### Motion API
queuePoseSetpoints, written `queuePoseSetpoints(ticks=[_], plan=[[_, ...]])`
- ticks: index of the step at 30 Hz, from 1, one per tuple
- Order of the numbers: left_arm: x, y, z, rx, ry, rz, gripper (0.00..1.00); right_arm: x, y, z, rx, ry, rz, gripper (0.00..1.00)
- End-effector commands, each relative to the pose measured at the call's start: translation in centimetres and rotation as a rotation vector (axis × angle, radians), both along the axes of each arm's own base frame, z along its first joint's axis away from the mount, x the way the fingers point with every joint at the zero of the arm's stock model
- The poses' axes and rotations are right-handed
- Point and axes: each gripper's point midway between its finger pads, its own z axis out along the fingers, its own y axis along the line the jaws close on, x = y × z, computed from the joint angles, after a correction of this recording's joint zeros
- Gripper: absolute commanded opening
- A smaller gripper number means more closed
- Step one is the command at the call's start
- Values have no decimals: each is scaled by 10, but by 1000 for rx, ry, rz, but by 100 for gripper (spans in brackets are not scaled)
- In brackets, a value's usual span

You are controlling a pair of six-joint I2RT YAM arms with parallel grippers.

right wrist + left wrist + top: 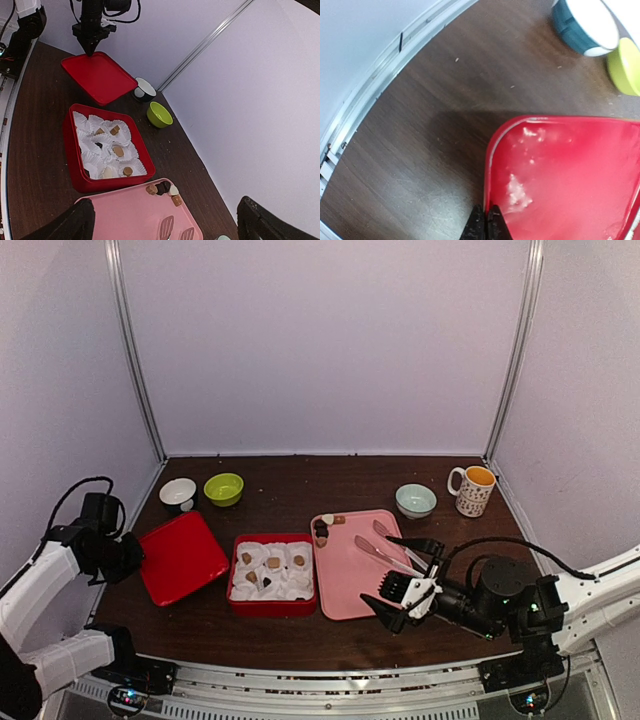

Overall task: Pack the chocolate
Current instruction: Pick up the box lid from the center of the board, then pass from the left arm to the right

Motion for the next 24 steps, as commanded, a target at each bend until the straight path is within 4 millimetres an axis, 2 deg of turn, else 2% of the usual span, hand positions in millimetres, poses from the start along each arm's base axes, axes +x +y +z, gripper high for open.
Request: queuePoseSetpoints(ticks=[1, 4, 7, 9, 14, 17, 21, 24], plan=[[-1, -4, 46, 0, -87, -44, 0, -8, 17, 17, 68, 6, 60, 100], [1, -10, 83, -9, -199, -81, 0, -13, 31, 21, 62, -2, 101, 100], [5, -33, 109, -92, -276, -194, 0, -14, 44, 24, 40, -25, 121, 100], [6, -49, 118, -146, -285, -275, 0, -14, 51, 25, 19, -57, 121, 100], [6, -86, 128, -229, -254, -469, 0, -13, 67, 33, -54, -166, 132, 100], [4, -105, 125, -224, -217, -553, 0, -13, 81, 34, -116, -241, 144, 100], [2, -136, 120, -269, -192, -666, 0, -12, 100, 27, -220, -357, 140, 100], [1, -147, 119, -286, -182, -713, 0, -12, 112, 19, -274, -416, 144, 100]])
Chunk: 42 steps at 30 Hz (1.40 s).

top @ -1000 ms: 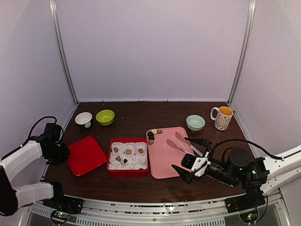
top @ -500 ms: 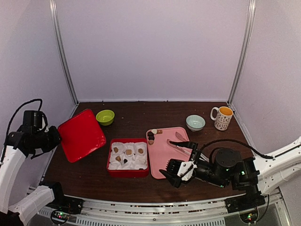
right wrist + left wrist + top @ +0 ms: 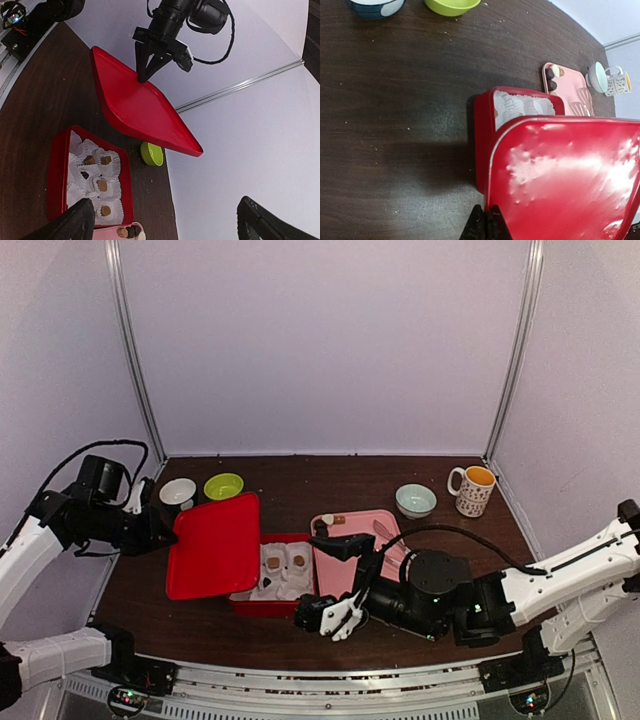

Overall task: Pack the chocolate
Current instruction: Pass from the left arm to the right

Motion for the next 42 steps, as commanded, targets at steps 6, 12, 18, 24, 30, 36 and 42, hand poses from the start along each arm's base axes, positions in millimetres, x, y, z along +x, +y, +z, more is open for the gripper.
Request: queuePoseSetpoints(ticks=[6, 12, 18, 24, 30, 36, 42], plan=[[-2, -32, 15, -61, -51, -155, 0, 2, 36, -9, -122, -243, 2, 100], [-5, -42, 9, -85, -41, -201, 0, 7, 62, -11, -125, -331, -36, 100], [-8, -47, 7, -86, -43, -250, 0, 5, 76, -14, -133, -345, -15, 94], [-10, -54, 2, -84, -26, -298, 0, 5, 87, -18, -160, -355, -3, 77], [-16, -64, -1, -107, -10, -374, 0, 5, 92, -25, -198, -353, 5, 57], [-18, -68, -6, -112, 4, -409, 0, -2, 93, -31, -217, -354, 12, 35], [-19, -72, -9, -122, 2, -440, 0, -6, 94, -33, -214, -337, 18, 20]])
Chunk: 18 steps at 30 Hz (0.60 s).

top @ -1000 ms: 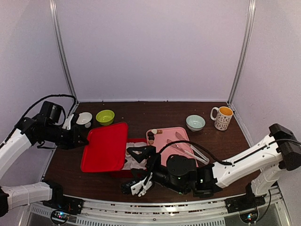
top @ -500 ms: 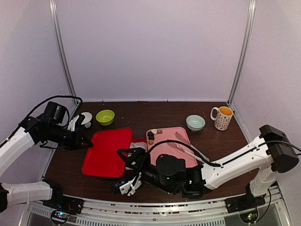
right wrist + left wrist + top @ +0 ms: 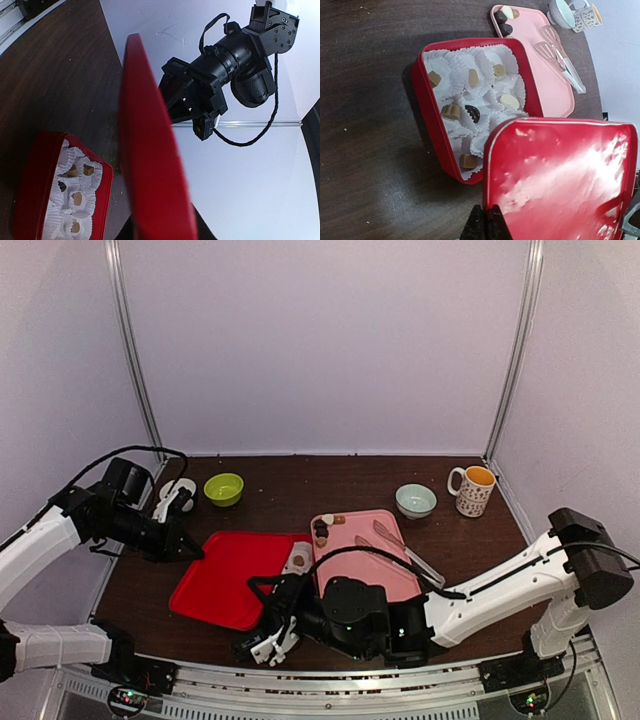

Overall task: Pack the chocolate
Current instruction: Pass from the left arm to the right

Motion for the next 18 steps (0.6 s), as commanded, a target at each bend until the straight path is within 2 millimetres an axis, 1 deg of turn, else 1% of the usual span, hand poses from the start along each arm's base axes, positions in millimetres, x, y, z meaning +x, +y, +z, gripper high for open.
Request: queuePoseSetpoints(ticks=[1, 3, 5, 8, 10, 13, 14, 18], plan=[[4, -12, 9, -61, -59, -60, 1, -2, 4, 3, 19, 22, -7, 19], [5, -13, 12, -64, -70, -60, 7, -2, 4, 5, 25, 26, -8, 11], [6, -12, 14, -60, -86, -55, 16, -2, 3, 6, 28, 30, -9, 5], [9, -11, 22, -59, -119, -51, 33, -2, 0, 10, 38, 32, -15, 0], [11, -9, 31, -54, -156, -42, 45, 0, -2, 12, 42, 36, -24, 0], [14, -1, 51, -38, -245, -8, 65, 1, -7, 18, 57, 46, -33, 0], [15, 3, 60, -30, -283, 7, 70, 1, -10, 20, 63, 51, -36, 0], [18, 23, 97, 28, -443, 76, 76, -1, -21, 36, 107, 100, -33, 0]])
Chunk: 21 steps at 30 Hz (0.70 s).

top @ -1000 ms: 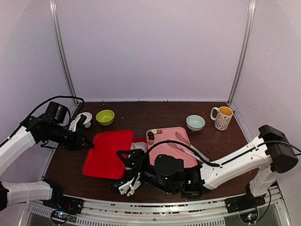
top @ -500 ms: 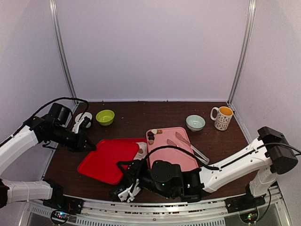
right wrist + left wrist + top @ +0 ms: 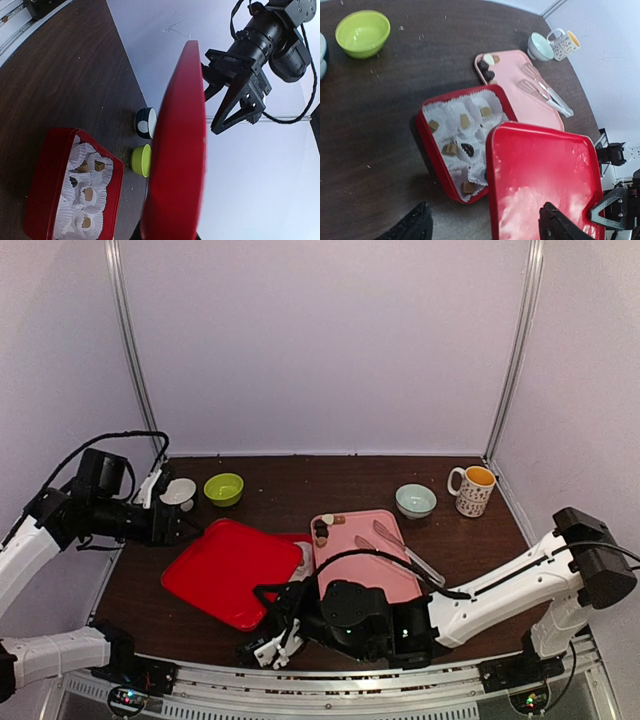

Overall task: Pack the chocolate
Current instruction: Pass from the left arm to the right, then pick up the box lid.

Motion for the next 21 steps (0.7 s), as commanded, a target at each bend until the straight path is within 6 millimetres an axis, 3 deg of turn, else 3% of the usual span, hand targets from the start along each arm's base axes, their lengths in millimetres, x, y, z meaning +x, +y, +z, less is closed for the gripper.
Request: queuePoseSetpoints(ticks=[1, 7, 13, 18, 21], plan=[[9, 21, 55, 53, -239, 82, 77, 1, -19, 52, 157, 66, -25, 0], [2, 38, 102, 61, -442, 136, 78, -4, -38, 89, 286, 249, 7, 0], [-25, 45, 159, -14, -716, 119, 80, -2, -61, 132, 459, 642, 113, 0], [-48, 30, 176, -160, -919, 21, 85, -3, -88, 172, 571, 983, 299, 0], [-55, 14, 179, -263, -954, -69, 84, -3, -102, 190, 610, 1117, 363, 0]])
